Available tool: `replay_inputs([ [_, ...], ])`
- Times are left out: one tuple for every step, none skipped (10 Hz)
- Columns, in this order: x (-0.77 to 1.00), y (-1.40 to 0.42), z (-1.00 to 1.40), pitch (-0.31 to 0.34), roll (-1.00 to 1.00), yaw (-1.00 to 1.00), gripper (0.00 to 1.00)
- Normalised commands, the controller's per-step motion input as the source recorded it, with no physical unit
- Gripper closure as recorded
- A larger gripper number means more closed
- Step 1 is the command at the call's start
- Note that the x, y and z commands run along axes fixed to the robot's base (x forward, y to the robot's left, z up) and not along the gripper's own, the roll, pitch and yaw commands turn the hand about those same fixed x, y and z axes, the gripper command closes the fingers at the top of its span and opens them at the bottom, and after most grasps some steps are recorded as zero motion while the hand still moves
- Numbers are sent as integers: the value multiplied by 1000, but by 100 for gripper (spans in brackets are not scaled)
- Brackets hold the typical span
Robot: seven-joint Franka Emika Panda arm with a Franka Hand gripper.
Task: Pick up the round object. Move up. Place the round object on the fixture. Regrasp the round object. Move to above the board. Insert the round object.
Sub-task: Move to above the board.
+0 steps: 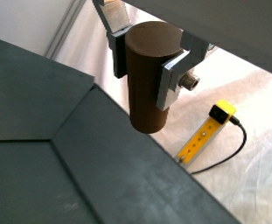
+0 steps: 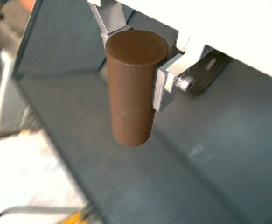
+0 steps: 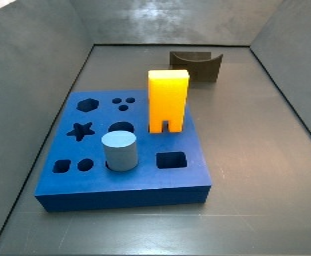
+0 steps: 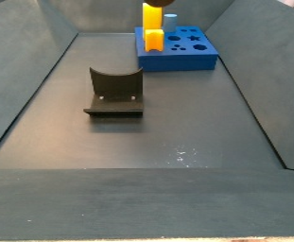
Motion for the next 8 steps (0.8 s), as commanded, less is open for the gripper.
replay_inputs([
  [-157,-1000,158,5,-1000,-172,100],
  [-159,-1000,158,16,-1000,-172,100],
  [-159,-1000,157,26,-1000,-168,100],
  [-159,-1000,157,34,-1000,-165,100],
  [-159,-1000,163,48,-1000,-159,100],
  [-157,-1000,164,55,-1000,-158,100],
  [-155,-1000,165,67,-1000,-149,100],
  [-153,-1000,168,76,-1000,-143,100],
])
